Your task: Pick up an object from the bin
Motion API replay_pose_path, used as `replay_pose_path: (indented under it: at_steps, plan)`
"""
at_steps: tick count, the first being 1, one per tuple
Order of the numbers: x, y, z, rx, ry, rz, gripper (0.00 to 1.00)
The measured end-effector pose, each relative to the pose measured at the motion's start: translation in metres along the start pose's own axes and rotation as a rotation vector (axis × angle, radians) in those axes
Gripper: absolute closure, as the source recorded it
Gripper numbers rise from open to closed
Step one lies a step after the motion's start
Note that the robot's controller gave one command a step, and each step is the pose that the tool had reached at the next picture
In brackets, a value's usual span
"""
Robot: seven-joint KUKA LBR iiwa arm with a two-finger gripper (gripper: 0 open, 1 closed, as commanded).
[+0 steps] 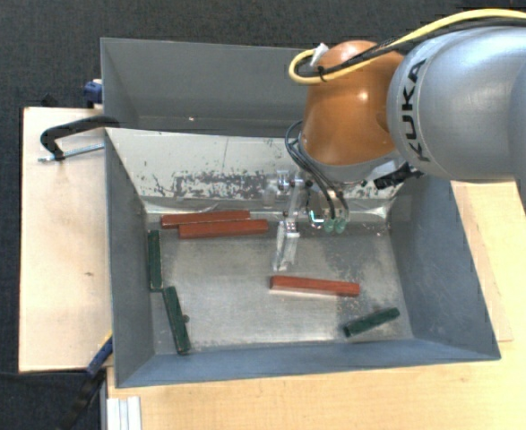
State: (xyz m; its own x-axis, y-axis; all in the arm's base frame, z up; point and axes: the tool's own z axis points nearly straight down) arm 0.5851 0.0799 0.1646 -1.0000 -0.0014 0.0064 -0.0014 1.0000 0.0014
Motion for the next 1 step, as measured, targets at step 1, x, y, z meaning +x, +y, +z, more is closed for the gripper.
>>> replay_pose_path:
  at_steps: [1]
  plan:
    - [-0.0019,-0.0003,-0.0046,-0.001,-0.008,0.001,0.0]
